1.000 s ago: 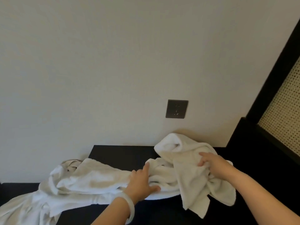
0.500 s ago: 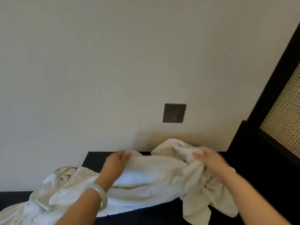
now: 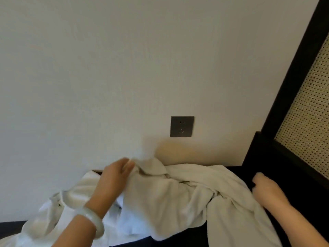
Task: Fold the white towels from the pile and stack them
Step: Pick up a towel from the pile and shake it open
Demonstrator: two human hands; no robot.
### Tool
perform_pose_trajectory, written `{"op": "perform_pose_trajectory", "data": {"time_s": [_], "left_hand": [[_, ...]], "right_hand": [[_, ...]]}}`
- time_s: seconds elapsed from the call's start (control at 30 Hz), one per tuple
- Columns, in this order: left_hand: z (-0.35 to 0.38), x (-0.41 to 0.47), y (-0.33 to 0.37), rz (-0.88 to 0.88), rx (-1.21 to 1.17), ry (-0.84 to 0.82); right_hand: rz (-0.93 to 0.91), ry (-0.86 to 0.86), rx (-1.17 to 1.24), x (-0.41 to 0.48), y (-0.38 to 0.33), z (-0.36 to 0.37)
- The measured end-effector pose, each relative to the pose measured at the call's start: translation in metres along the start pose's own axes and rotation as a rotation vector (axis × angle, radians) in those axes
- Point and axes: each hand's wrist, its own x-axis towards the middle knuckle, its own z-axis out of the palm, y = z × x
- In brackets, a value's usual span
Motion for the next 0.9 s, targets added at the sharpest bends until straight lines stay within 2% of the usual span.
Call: {"op": "perform_pose_trajectory", "data": {"time_s": [0.07,0.17,0.27,0.33,0.37,0.47,0.57,0.6,0.67,0.73,0.8,0.9], "left_hand": [[0.011,-0.027,-0.019,-0.074,0.016,-0.068],[0.018,-0.055,-0.032,-0.208,-0.001,-0.157],[0.012,-0.066,-0.040,-0.244,-0.046,-0.143],[0.002,-0.066,-0.044,-0.254,-0.087,-0.086],[-0.004,-0.065,-0.046,-0.272,-0.126,-0.037],[-0.025,-0.056,-0.050,-0.353,-0.241,0.138],[-0.045,-0.041,-0.050,-0.353,-0.235,0.271],[-0.051,-0.036,-0.050,-0.341,-0.226,0.311],[-0.058,-0.026,-0.048,-0.323,-0.229,0.368],[-0.055,-0.016,-0.046,-0.318,-0.225,0.351],[-0.044,-0.010,-0.045,-0.340,-0.184,0.262],[-0.021,-0.009,-0.049,-0.390,-0.116,0.095]], "right_hand": [[-0.197,0.132,0.192,-0.012,-0.032,0.012],[-0.532,0.051,0.294,-0.023,-0.097,0.029],[-0.687,-0.031,0.064,-0.017,-0.145,0.050],[-0.692,-0.034,-0.155,-0.010,-0.158,0.064],[-0.662,-0.031,-0.150,-0.006,-0.160,0.068],[-0.500,-0.153,0.302,0.009,-0.160,0.055],[-0.275,-0.231,1.041,0.027,-0.149,-0.003],[-0.230,-0.265,1.214,0.032,-0.142,-0.025],[-0.198,-0.275,1.393,0.044,-0.123,-0.061],[-0.133,-0.210,1.354,0.052,-0.109,-0.076],[-0.036,-0.132,1.188,0.058,-0.099,-0.068],[-0.063,0.116,0.638,0.055,-0.092,-0.036]]}}
